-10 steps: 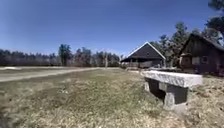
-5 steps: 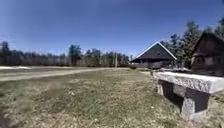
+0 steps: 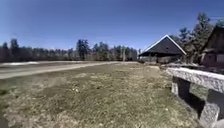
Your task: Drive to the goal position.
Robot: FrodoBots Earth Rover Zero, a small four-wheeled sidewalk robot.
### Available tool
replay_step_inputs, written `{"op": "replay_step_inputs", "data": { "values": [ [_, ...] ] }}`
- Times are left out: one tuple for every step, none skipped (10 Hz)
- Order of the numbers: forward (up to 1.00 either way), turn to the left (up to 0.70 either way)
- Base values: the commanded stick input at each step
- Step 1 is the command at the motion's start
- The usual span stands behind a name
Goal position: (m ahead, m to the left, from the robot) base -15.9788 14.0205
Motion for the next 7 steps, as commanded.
{"op": "replay_step_inputs", "data": {
  "values": [
    [0.67,0.34],
    [0.68,0.34],
    [0.68,0.34],
    [0.69,0.35],
    [0.69,0.35],
    [0.69,0.35],
    [0.69,0.35]
  ]
}}
